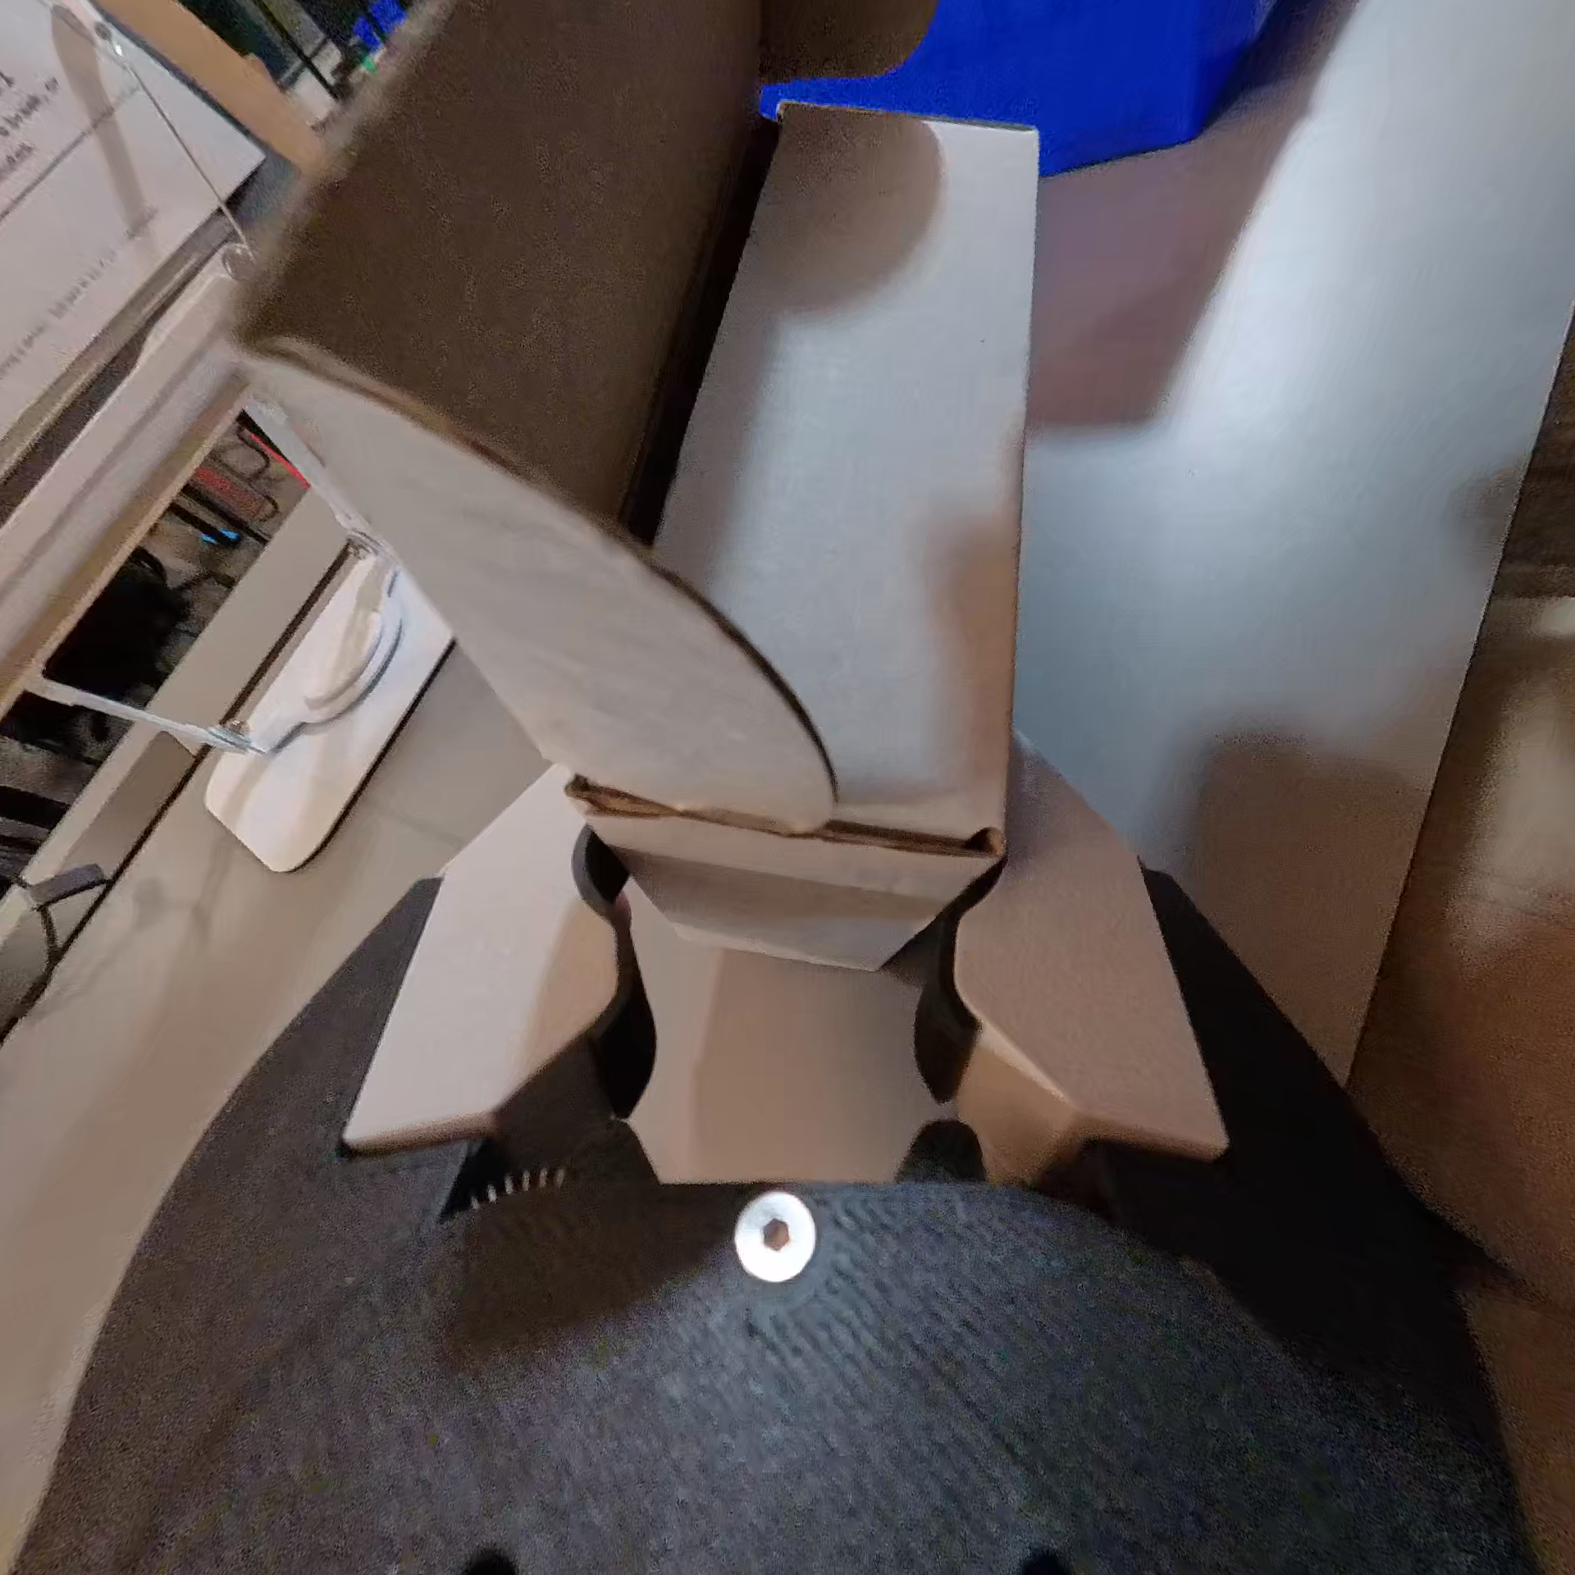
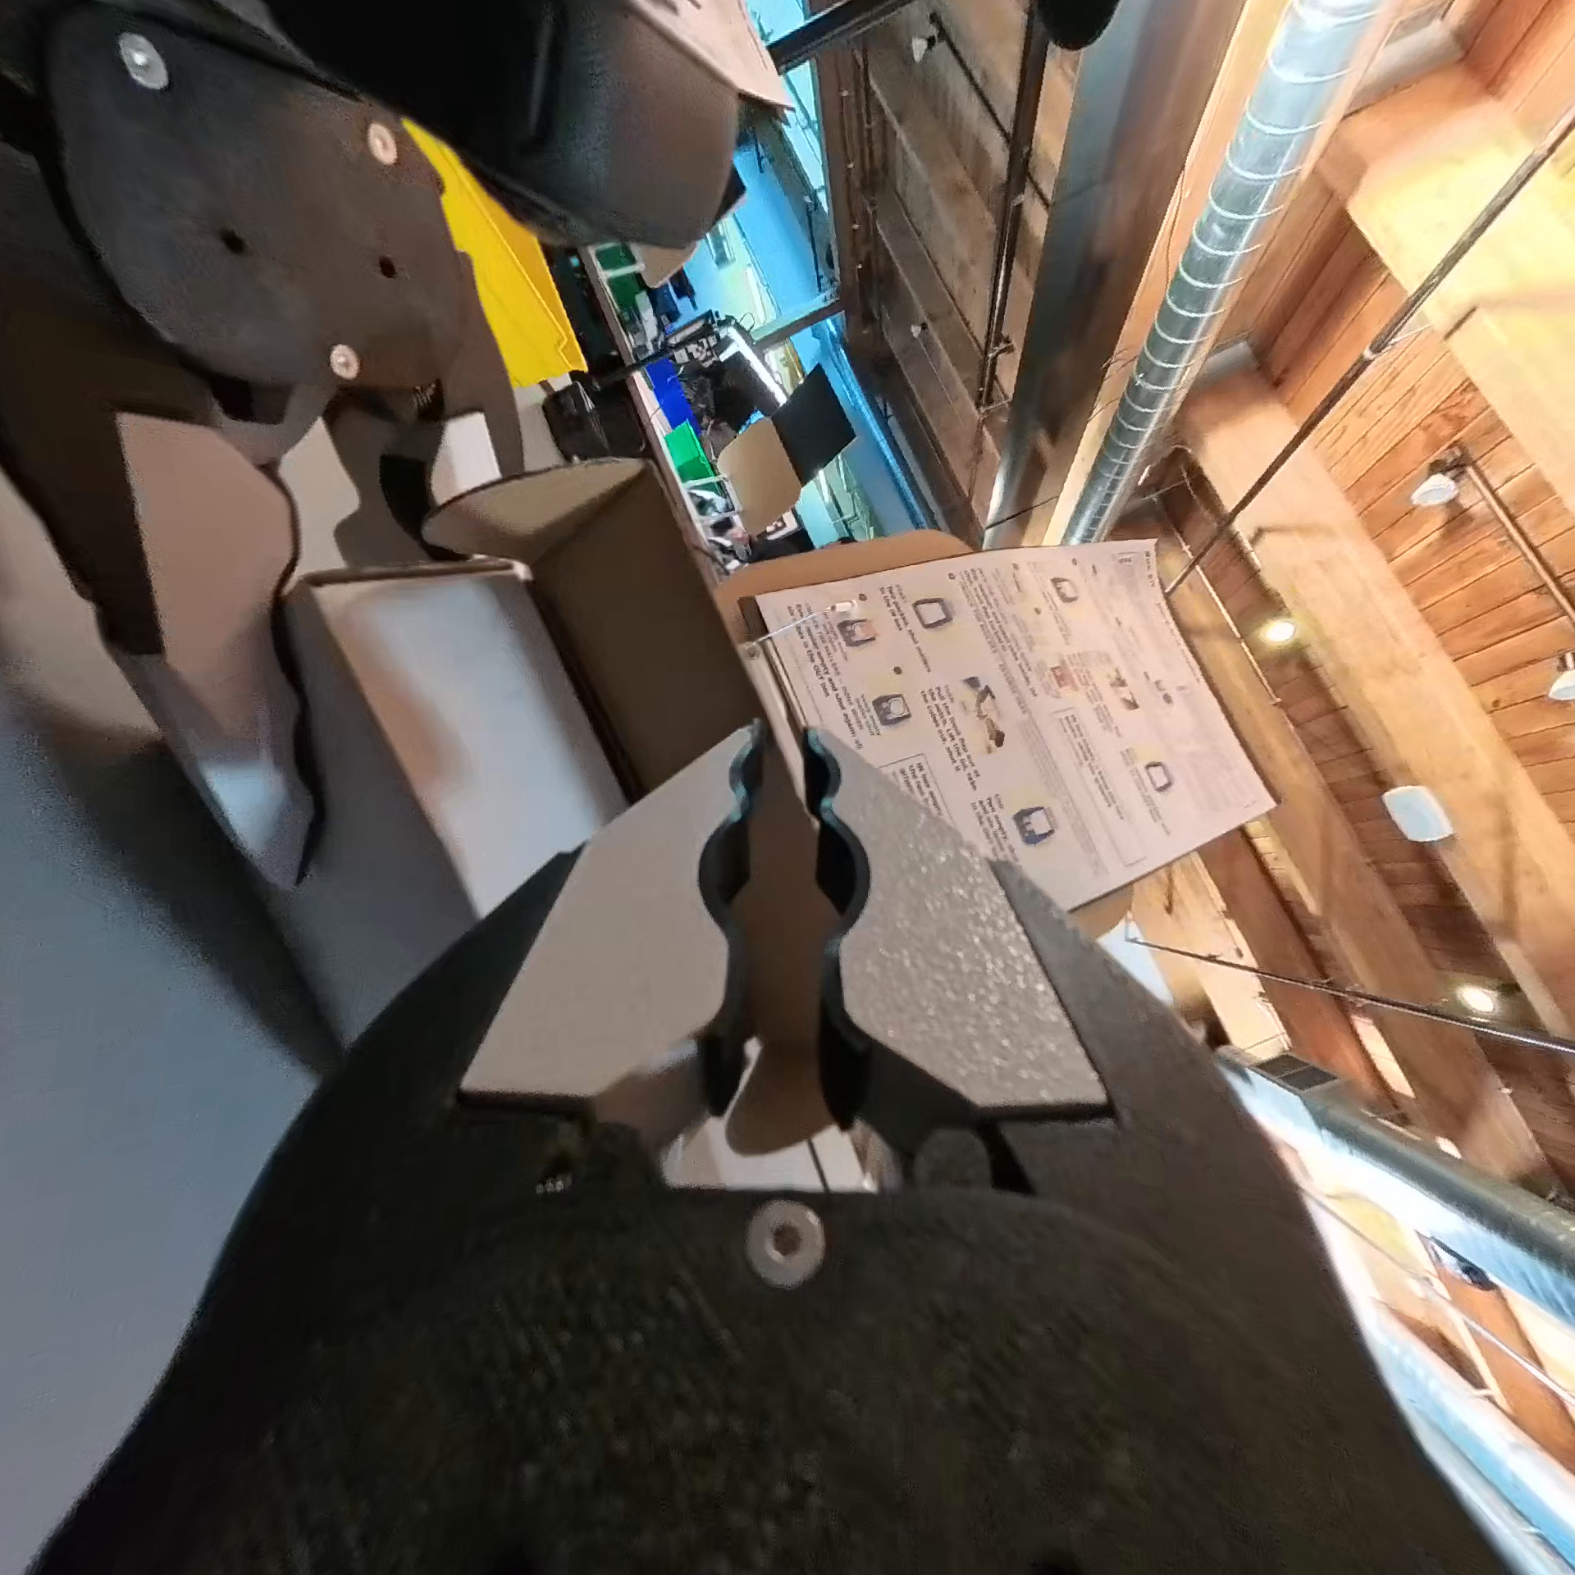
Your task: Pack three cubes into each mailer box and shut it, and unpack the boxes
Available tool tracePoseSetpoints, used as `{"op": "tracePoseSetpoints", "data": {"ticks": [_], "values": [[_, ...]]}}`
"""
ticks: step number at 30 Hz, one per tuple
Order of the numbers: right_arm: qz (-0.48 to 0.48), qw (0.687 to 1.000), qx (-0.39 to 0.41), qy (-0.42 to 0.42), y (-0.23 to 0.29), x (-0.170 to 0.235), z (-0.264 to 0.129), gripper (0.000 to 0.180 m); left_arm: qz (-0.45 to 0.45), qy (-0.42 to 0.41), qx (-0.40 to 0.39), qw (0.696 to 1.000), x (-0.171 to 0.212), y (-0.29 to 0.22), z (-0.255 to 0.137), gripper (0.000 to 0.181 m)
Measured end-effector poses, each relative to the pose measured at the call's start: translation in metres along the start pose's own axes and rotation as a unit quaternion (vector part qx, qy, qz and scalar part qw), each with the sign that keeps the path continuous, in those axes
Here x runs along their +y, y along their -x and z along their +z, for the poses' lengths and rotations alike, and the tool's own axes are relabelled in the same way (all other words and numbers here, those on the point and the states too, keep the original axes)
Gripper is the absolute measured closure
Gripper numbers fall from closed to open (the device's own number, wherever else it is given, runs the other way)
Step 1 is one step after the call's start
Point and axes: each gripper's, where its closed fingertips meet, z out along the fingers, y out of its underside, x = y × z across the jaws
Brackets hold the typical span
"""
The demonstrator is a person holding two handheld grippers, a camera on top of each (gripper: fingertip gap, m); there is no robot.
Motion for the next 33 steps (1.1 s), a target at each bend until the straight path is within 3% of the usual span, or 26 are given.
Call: {"op": "tracePoseSetpoints", "data": {"ticks": [7,12,19,23,30,33], "values": [[-0.022,1.000,-0.021,-0.008,0.016,-0.004,0.001,0.169,-0.002,-0.014,-0.018,1.000,0.004,0.011,-0.001,0.103],[0.031,0.999,-0.044,0.001,0.019,0.003,0.004,0.163,0.042,-0.031,-0.026,0.998,0.003,0.008,-0.002,0.102],[0.025,0.997,-0.078,0.004,0.030,0.001,0.004,0.172,0.069,-0.033,-0.046,0.996,0.011,0.017,-0.005,0.100],[0.010,0.997,-0.076,0.016,0.029,0.003,0.004,0.173,0.077,-0.092,-0.033,0.992,-0.001,0.016,-0.022,0.107],[0.004,0.996,-0.085,0.028,0.033,0.011,0.005,0.174,0.006,-0.205,0.016,0.979,-0.036,0.021,-0.062,0.110],[-0.002,0.996,-0.088,0.025,0.034,0.010,0.004,0.175,0.019,-0.208,-0.022,0.978,-0.039,0.029,-0.062,0.124]]}}
